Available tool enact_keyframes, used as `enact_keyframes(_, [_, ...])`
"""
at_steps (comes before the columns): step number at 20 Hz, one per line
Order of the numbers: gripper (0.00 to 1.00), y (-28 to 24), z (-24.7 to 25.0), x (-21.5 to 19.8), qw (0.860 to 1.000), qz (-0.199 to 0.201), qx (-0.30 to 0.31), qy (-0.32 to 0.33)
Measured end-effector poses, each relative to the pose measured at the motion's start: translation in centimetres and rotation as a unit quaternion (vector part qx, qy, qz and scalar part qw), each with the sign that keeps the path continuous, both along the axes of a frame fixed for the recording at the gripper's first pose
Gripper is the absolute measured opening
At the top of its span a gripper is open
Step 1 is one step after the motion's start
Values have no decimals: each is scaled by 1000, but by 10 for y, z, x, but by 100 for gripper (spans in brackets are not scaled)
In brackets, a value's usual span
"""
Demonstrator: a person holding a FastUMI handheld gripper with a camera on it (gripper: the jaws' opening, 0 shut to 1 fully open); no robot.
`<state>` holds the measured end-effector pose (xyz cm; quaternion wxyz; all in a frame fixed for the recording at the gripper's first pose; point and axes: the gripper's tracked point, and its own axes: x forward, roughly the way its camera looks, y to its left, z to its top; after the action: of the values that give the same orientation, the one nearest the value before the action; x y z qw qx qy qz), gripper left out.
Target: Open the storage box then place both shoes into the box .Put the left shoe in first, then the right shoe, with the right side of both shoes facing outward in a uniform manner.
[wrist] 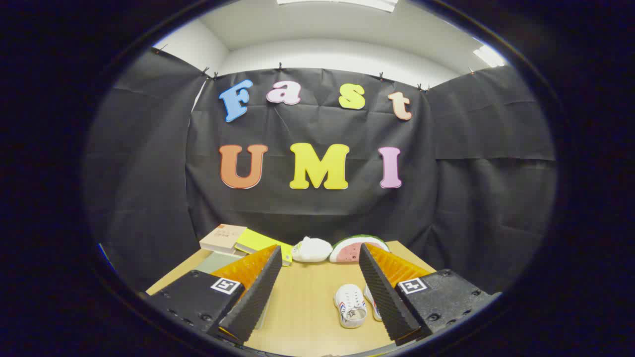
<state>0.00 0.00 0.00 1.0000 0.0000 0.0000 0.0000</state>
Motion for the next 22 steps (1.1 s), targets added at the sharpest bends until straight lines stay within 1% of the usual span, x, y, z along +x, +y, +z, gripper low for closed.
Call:
enact_keyframes(4, [100,6,11,0,1000,4,7,-21])
enact_keyframes(8, [100,14,9,6,1000,8,-1,-18])
enact_keyframes(14, [100,22,12,13,1000,19,5,-22])
enact_keyframes(18, [100,28,5,24,999,34,15,-13])
enact_keyframes(22, [100,33,-16,49,997,67,32,23])
